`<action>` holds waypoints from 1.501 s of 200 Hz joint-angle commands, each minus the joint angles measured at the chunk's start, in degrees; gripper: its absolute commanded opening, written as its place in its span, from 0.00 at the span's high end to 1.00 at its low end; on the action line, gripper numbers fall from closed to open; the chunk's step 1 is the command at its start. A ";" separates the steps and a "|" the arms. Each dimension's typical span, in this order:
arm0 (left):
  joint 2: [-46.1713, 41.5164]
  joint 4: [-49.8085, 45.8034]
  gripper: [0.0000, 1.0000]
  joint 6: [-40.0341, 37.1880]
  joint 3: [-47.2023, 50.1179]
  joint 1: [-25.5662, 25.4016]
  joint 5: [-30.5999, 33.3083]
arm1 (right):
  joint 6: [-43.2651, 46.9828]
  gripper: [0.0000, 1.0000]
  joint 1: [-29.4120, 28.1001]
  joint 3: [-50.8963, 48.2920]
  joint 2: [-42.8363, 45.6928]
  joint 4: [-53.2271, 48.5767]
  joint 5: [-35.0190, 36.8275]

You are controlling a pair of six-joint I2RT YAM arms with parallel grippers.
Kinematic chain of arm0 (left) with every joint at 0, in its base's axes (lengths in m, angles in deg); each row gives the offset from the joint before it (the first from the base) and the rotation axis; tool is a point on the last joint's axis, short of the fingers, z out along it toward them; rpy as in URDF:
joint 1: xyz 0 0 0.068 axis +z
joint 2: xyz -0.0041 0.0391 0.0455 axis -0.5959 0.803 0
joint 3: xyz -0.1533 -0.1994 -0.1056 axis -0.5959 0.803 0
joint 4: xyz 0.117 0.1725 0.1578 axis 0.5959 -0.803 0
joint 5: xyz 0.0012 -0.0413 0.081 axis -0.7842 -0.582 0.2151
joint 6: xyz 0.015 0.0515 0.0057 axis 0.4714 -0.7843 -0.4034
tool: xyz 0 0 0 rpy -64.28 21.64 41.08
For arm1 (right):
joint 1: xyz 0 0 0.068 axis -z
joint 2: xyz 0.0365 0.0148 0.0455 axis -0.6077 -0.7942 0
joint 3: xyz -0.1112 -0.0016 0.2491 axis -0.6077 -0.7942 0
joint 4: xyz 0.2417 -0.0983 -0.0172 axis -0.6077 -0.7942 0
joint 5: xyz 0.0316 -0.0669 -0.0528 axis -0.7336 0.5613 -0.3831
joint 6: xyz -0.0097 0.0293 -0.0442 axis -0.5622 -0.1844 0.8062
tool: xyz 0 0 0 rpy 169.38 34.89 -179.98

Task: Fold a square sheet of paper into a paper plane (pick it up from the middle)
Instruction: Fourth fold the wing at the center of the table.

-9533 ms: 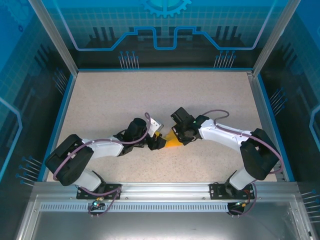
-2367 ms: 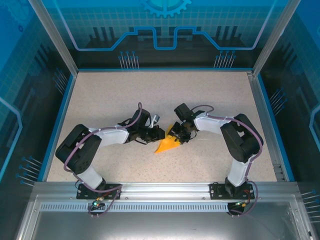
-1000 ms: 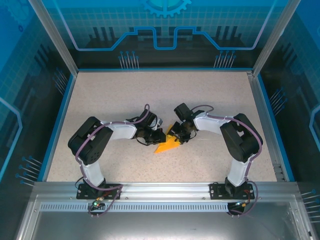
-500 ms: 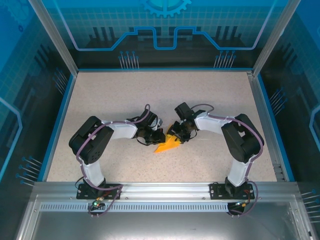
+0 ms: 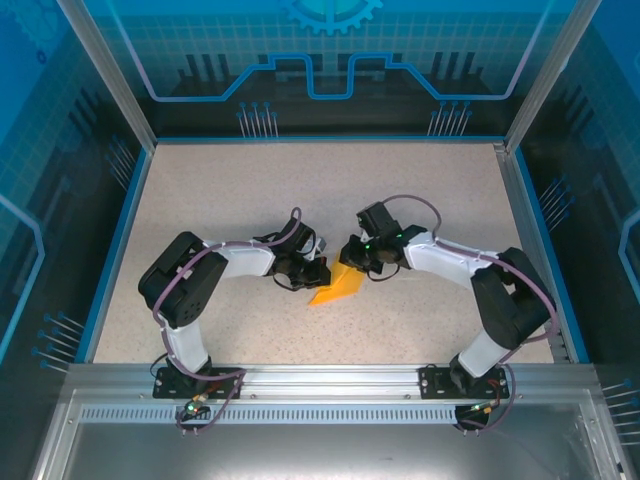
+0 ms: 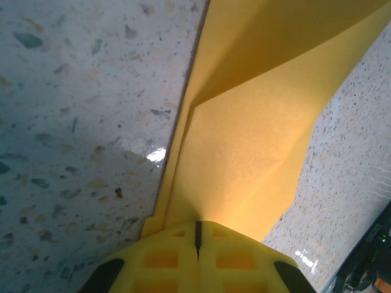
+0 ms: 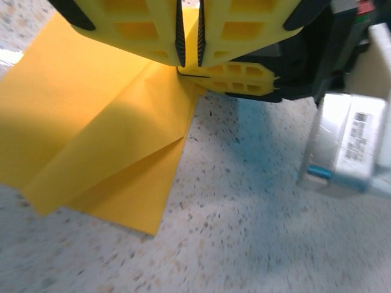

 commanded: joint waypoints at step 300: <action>3.31 -8.21 1.00 -0.75 0.33 -0.27 4.87 | 3.17 0.90 -2.17 -7.66 -6.33 15.86 -4.18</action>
